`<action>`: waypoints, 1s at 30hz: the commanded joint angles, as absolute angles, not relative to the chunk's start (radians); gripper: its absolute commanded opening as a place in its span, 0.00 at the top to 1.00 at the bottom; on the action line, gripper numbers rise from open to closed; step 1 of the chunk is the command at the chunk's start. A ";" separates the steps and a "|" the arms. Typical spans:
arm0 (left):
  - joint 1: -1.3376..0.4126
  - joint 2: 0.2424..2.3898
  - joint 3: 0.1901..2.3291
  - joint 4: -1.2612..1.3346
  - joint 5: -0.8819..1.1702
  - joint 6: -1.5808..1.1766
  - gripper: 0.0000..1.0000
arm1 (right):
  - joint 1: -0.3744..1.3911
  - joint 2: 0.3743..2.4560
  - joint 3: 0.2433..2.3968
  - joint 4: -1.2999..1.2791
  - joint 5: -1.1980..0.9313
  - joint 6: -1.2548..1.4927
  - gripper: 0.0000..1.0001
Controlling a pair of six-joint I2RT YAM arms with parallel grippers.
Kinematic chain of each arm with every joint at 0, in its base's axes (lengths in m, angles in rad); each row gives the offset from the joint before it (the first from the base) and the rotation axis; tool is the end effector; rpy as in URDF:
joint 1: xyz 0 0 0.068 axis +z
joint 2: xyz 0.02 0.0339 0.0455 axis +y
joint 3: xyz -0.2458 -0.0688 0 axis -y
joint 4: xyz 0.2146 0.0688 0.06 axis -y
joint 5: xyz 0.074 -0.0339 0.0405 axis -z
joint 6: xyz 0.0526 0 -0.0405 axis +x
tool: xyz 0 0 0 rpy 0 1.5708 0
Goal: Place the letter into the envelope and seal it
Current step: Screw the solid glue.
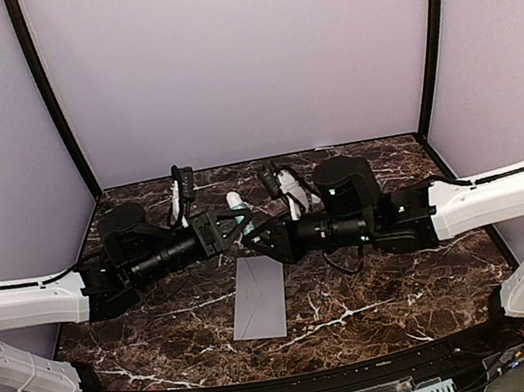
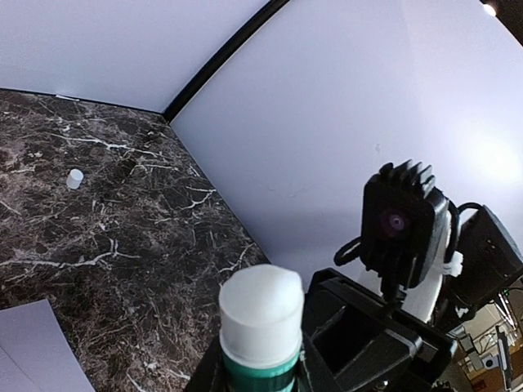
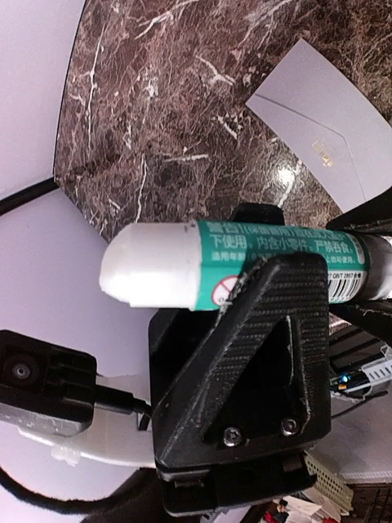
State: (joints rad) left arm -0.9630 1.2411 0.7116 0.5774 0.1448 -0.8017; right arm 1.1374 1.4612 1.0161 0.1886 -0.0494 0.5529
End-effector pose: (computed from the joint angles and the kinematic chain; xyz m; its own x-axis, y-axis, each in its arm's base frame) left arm 0.1547 -0.2357 0.2955 -0.6238 -0.3484 -0.6997 0.6418 0.2825 -0.7129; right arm 0.1383 0.3052 0.2875 -0.5772 0.0016 -0.8166 -0.7325 0.4410 0.5186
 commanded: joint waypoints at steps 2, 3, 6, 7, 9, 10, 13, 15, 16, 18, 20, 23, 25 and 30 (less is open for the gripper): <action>-1.006 1.253 0.700 0.583 0.224 -0.848 1.00 | 1.178 1.552 1.156 0.072 0.220 0.512 1.00; -1.005 1.255 0.700 0.584 0.223 -0.853 1.00 | 1.184 1.563 1.170 0.057 0.239 0.513 1.00; -1.005 1.265 0.699 0.586 0.219 -0.861 1.00 | 1.197 1.587 1.204 0.022 0.288 0.518 1.00; -1.005 1.268 0.697 0.590 0.218 -0.863 1.00 | 1.197 1.590 1.209 0.019 0.293 0.519 1.00; -1.005 1.275 0.691 0.606 0.226 -0.859 1.00 | 1.198 1.587 1.202 0.027 0.298 0.524 1.00; -1.005 1.277 0.690 0.610 0.234 -0.858 1.00 | 1.197 1.582 1.193 0.034 0.299 0.528 1.00; -1.004 1.275 0.693 0.625 0.262 -0.836 0.87 | 1.193 1.546 1.154 0.058 0.296 0.539 1.00; -1.003 1.266 0.703 0.622 0.302 -0.810 0.69 | 1.181 1.512 1.117 0.089 0.266 0.550 1.00; -1.003 1.256 0.707 0.617 0.310 -0.792 0.63 | 1.170 1.493 1.089 0.110 0.244 0.558 1.00; -1.003 1.239 0.716 0.598 0.325 -0.767 0.42 | 1.143 1.454 1.035 0.167 0.178 0.577 1.00; -1.003 1.219 0.716 0.584 0.333 -0.747 0.34 | 1.112 1.415 0.977 0.246 0.095 0.594 1.00; -1.002 1.187 0.708 0.579 0.355 -0.730 0.30 | 1.068 1.370 0.899 0.378 -0.058 0.611 1.00; -1.002 1.169 0.700 0.586 0.368 -0.725 0.29 | 1.044 1.350 0.855 0.483 -0.157 0.622 1.00; -1.000 1.143 0.697 0.621 0.406 -0.721 0.27 | 1.011 1.339 0.809 0.664 -0.453 0.625 1.00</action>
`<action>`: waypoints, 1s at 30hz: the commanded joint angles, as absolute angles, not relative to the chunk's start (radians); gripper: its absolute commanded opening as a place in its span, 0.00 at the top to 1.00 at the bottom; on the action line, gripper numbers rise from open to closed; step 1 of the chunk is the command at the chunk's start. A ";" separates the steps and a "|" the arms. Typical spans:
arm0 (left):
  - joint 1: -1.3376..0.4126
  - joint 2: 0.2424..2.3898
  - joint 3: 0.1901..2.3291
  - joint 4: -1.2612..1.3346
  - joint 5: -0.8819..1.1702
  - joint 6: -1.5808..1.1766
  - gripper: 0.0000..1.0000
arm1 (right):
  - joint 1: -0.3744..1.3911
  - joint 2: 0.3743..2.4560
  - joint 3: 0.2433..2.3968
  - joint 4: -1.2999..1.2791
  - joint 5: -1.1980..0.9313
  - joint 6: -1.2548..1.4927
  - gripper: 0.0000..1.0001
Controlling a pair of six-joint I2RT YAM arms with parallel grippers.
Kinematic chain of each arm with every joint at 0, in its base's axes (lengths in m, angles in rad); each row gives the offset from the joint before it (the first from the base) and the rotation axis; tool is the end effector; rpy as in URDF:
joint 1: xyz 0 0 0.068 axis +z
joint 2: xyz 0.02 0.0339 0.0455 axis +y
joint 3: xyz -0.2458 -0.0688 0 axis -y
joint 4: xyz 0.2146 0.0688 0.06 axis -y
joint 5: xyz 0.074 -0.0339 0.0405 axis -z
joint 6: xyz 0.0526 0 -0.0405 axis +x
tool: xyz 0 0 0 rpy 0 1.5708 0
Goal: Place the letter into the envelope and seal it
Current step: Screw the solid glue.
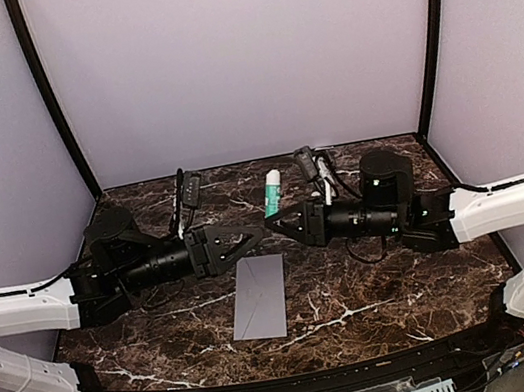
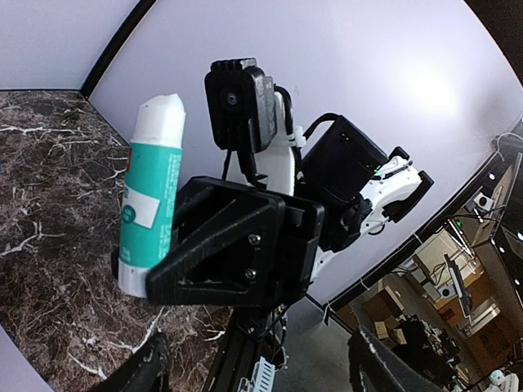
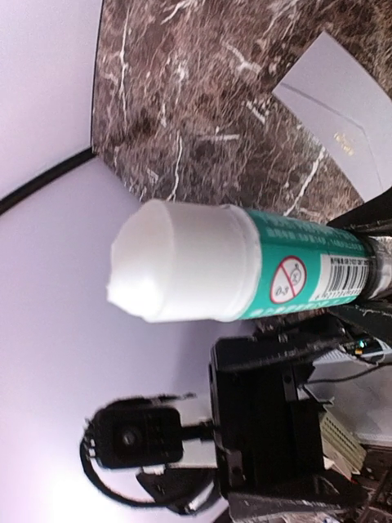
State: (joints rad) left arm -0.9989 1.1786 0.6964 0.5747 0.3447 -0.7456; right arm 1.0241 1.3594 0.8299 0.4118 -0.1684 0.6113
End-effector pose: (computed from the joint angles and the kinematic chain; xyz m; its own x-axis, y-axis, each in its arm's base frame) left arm 0.1296 -0.2341 0.3057 -0.6237 -0.2107 -0.7527 0.7491 0.1137 -0.6526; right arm 0.1531 0.2685 0.2824 -0.5830 0.1304 -0.8019 -0.7255 0.3608 0.5861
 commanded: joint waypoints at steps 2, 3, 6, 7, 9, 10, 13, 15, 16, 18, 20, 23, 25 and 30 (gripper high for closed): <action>-0.999 1.138 0.706 0.623 0.417 -0.717 0.26 | 1.010 1.341 0.811 0.705 -0.548 0.625 1.00; -0.999 1.133 0.709 0.624 0.420 -0.715 0.26 | 1.011 1.342 0.813 0.718 -0.587 0.628 1.00; -0.991 1.121 0.719 0.627 0.428 -0.713 0.26 | 1.010 1.345 0.824 0.728 -0.689 0.636 1.00; -0.989 1.115 0.719 0.630 0.431 -0.711 0.26 | 1.011 1.346 0.826 0.731 -0.717 0.640 1.00; -0.985 1.108 0.720 0.641 0.447 -0.711 0.25 | 1.011 1.349 0.827 0.738 -0.765 0.653 1.00; -0.984 1.108 0.722 0.649 0.465 -0.710 0.25 | 1.010 1.352 0.826 0.746 -0.790 0.663 1.00; -0.984 1.113 0.727 0.673 0.522 -0.702 0.24 | 1.010 1.367 0.826 0.769 -0.849 0.696 1.00; -0.984 1.120 0.728 0.718 0.571 -0.701 0.24 | 1.011 1.380 0.827 0.791 -0.880 0.715 1.00; -0.983 1.127 0.729 0.727 0.601 -0.702 0.24 | 1.012 1.387 0.827 0.799 -0.889 0.723 1.00; -0.983 1.138 0.735 0.746 0.634 -0.703 0.24 | 1.011 1.401 0.829 0.816 -0.905 0.737 1.00; -0.985 1.152 0.745 0.756 0.660 -0.706 0.24 | 1.012 1.418 0.835 0.822 -0.916 0.748 1.00; -0.984 1.178 0.760 0.764 0.683 -0.712 0.26 | 1.012 1.439 0.844 0.817 -0.922 0.753 1.00; -0.985 1.190 0.765 0.765 0.690 -0.713 0.27 | 1.011 1.448 0.849 0.809 -0.922 0.752 1.00; -0.983 1.213 0.767 0.782 0.692 -0.729 0.31 | 1.013 1.463 0.860 0.784 -0.928 0.749 1.00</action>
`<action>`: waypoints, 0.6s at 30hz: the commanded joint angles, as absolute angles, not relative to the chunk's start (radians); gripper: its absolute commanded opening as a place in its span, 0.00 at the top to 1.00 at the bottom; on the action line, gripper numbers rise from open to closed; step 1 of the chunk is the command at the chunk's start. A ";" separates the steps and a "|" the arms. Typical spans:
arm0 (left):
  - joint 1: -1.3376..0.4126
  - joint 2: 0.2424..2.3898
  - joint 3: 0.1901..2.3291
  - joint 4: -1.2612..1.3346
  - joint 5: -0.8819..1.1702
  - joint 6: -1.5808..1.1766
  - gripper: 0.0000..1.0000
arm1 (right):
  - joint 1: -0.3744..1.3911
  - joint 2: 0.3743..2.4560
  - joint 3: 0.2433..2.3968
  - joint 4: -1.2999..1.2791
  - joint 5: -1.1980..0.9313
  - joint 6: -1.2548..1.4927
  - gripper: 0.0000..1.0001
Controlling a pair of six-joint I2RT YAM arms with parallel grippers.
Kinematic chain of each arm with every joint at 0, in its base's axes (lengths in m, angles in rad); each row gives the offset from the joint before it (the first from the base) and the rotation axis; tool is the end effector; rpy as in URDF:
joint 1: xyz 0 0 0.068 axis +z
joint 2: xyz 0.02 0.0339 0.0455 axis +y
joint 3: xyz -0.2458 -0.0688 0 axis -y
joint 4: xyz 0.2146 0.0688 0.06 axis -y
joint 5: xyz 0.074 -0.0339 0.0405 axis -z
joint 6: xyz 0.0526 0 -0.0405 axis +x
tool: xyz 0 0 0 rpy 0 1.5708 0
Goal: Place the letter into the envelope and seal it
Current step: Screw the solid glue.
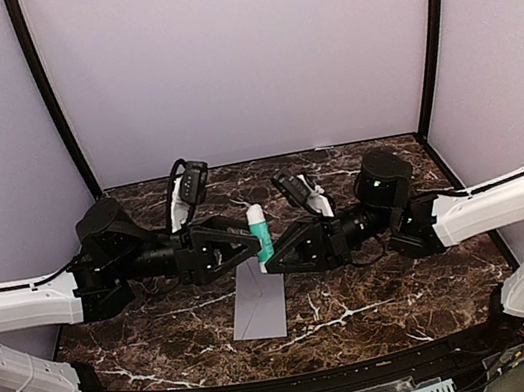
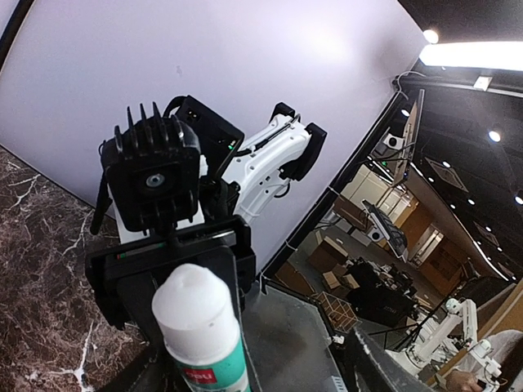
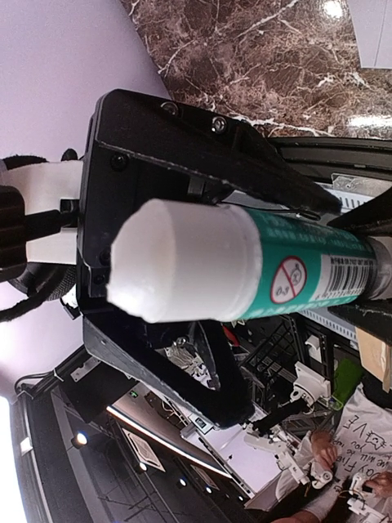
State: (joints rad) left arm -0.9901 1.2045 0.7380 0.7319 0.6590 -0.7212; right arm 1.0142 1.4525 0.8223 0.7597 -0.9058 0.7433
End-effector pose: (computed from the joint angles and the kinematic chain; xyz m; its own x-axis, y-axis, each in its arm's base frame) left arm 0.1169 -0.2369 0.3304 -0.5424 -0.1249 -0.8308 0.8349 -0.1901 -0.5165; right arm 0.1261 0.2811 0.2933 -0.5833 -0.1470 -0.7988 -0.7354 -0.3220 0.5962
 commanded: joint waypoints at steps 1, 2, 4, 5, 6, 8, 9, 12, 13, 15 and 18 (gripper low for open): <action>-0.983 1.221 0.767 0.787 0.695 -0.732 0.32 | 1.013 1.467 0.862 0.779 -0.927 0.748 1.00; -0.984 1.225 0.767 0.797 0.698 -0.740 0.33 | 1.012 1.468 0.864 0.775 -0.926 0.745 1.00; -0.984 1.239 0.765 0.816 0.702 -0.752 0.34 | 1.013 1.474 0.869 0.764 -0.926 0.741 1.00; -0.985 1.242 0.764 0.821 0.702 -0.755 0.36 | 1.013 1.478 0.870 0.763 -0.928 0.741 1.00; -0.984 1.247 0.763 0.829 0.701 -0.760 0.38 | 1.013 1.479 0.870 0.760 -0.928 0.741 1.00; -0.984 1.255 0.761 0.846 0.704 -0.773 0.43 | 1.014 1.480 0.870 0.757 -0.928 0.740 1.00; -0.984 1.258 0.757 0.858 0.706 -0.782 0.47 | 1.014 1.480 0.869 0.756 -0.926 0.739 1.00; -0.984 1.262 0.753 0.866 0.703 -0.789 0.55 | 1.012 1.470 0.866 0.733 -0.905 0.724 1.00; -0.983 1.260 0.749 0.866 0.700 -0.789 0.56 | 1.014 1.464 0.867 0.716 -0.894 0.713 1.00; -0.984 1.256 0.744 0.867 0.688 -0.789 0.61 | 1.013 1.454 0.863 0.694 -0.878 0.701 1.00; -0.984 1.252 0.741 0.860 0.674 -0.788 0.73 | 1.012 1.440 0.848 0.689 -0.861 0.695 1.00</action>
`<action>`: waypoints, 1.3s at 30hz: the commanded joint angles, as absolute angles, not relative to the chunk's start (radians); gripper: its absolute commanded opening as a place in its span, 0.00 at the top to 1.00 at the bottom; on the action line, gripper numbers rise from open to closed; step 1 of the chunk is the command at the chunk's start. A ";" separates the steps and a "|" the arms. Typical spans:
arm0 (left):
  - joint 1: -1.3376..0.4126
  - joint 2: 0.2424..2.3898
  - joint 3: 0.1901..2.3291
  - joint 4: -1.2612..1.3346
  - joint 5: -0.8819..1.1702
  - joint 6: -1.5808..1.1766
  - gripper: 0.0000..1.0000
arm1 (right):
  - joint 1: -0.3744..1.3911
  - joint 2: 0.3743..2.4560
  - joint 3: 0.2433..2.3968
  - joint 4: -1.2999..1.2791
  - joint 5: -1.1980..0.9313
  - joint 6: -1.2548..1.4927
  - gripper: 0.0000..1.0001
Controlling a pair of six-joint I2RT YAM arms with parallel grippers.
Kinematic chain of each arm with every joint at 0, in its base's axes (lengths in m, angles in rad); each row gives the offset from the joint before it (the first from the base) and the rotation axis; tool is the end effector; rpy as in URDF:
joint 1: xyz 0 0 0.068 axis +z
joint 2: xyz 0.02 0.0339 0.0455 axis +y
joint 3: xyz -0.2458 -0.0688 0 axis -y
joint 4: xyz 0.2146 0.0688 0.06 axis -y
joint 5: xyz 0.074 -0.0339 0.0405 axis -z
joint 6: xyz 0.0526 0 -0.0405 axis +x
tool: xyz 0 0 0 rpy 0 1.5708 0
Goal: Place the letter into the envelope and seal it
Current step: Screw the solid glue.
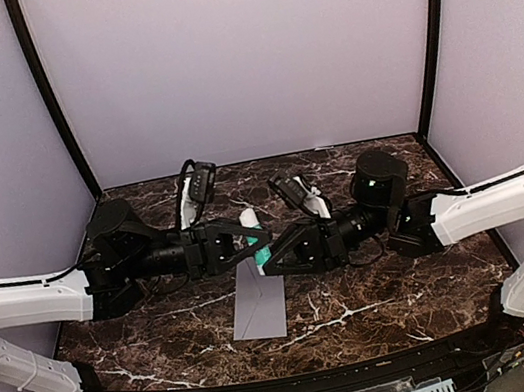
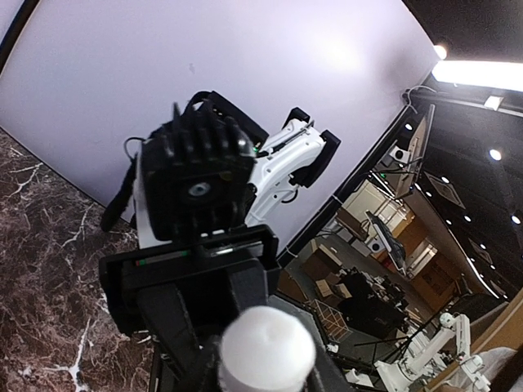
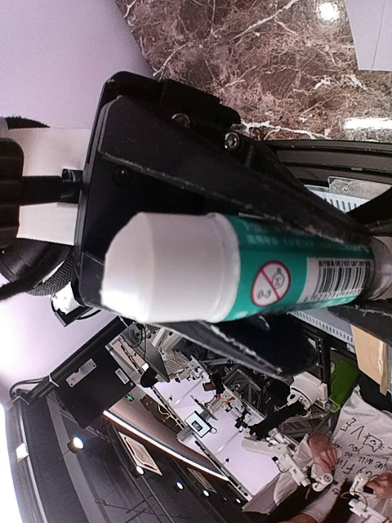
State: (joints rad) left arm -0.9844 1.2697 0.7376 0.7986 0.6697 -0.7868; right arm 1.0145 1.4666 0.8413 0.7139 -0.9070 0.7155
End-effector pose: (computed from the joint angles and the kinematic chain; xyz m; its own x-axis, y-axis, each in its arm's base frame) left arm 0.1242 -0.2460 0.3214 -0.5942 -0.1089 -0.7969 0.7983 -0.2012 -0.5677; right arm 0.1283 0.2847 0.2904 -0.5797 -0.1669 -0.7975 -0.7382 -0.3066 0.6008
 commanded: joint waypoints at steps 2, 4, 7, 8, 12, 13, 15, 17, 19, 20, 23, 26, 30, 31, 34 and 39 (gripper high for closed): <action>-0.984 1.252 0.742 0.849 0.668 -0.784 0.79 | 1.011 1.432 0.841 0.683 -0.848 0.690 1.00; -0.984 1.252 0.742 0.832 0.656 -0.776 0.83 | 1.012 1.424 0.836 0.667 -0.829 0.682 1.00; -0.984 1.250 0.744 0.810 0.637 -0.765 0.88 | 1.010 1.409 0.829 0.648 -0.797 0.670 1.00; -0.983 1.248 0.744 0.805 0.630 -0.760 0.90 | 1.010 1.402 0.827 0.638 -0.788 0.665 1.00; -0.983 1.229 0.749 0.741 0.549 -0.735 0.96 | 1.011 1.373 0.837 0.558 -0.695 0.619 1.00; -0.983 1.222 0.750 0.707 0.510 -0.731 0.97 | 1.011 1.364 0.839 0.531 -0.663 0.606 1.00; -0.983 1.213 0.758 0.647 0.453 -0.716 0.98 | 1.012 1.348 0.845 0.482 -0.580 0.587 1.00; -0.985 1.210 0.767 0.586 0.401 -0.704 1.00 | 1.014 1.337 0.856 0.423 -0.497 0.576 1.00; -0.983 1.210 0.775 0.538 0.354 -0.702 1.00 | 1.021 1.336 0.873 0.375 -0.421 0.564 1.00; -0.983 1.210 0.777 0.518 0.340 -0.704 1.00 | 1.029 1.337 0.881 0.358 -0.384 0.558 1.00; -0.983 1.216 0.780 0.486 0.276 -0.714 1.00 | 1.060 1.350 0.919 0.289 -0.251 0.537 1.00; -0.984 1.234 0.790 0.461 0.240 -0.729 1.00 | 1.105 1.380 0.977 0.177 -0.058 0.520 1.00; -0.985 1.264 0.799 0.458 0.221 -0.756 1.00 | 1.149 1.442 1.055 0.052 0.200 0.556 1.00; -0.985 1.268 0.797 0.459 0.218 -0.767 1.00 | 1.163 1.458 1.072 0.033 0.249 0.569 1.00; -0.984 1.285 0.790 0.470 0.208 -0.783 1.00 | 1.195 1.505 1.103 0.013 0.321 0.588 1.00; -0.983 1.303 0.792 0.481 0.216 -0.814 1.00 | 1.207 1.482 1.066 0.130 0.215 0.541 0.95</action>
State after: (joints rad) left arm -0.9592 1.3022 0.7704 0.4427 0.1532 -0.7750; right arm 1.2095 1.4960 1.0706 0.0074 0.1646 0.5442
